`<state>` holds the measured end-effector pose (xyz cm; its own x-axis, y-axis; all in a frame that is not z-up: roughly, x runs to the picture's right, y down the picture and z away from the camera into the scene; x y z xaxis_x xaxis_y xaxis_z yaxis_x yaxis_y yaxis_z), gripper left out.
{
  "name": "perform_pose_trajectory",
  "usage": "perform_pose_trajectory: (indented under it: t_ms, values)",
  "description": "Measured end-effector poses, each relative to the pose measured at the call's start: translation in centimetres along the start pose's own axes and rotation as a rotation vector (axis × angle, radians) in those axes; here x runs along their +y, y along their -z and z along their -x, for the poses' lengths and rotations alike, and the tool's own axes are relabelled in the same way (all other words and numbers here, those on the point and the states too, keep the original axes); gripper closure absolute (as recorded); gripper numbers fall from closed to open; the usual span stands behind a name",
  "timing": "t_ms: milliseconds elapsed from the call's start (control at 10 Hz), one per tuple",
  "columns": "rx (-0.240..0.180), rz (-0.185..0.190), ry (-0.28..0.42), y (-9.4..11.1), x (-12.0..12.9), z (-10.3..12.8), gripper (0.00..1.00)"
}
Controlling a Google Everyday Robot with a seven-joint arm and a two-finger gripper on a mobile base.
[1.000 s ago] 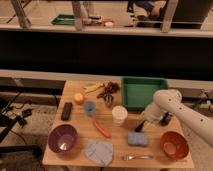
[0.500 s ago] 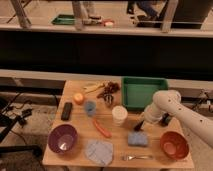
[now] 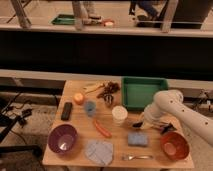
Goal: Wipe purple bowl with brush
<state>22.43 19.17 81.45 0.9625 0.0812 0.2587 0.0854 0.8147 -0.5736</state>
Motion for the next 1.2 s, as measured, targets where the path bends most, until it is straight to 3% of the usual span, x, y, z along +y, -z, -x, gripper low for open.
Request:
perform_pose_trajectory:
  t_ms: [400,700,1200]
  values:
    - [0.014,-0.039,0.024,1.0,0.0,-0.3,1.00]
    - [0.030,-0.088,0.066,2.1,-0.1,0.0,1.00]
    - [0.047,-0.182,0.128,5.6,-0.4,1.0,1.00]
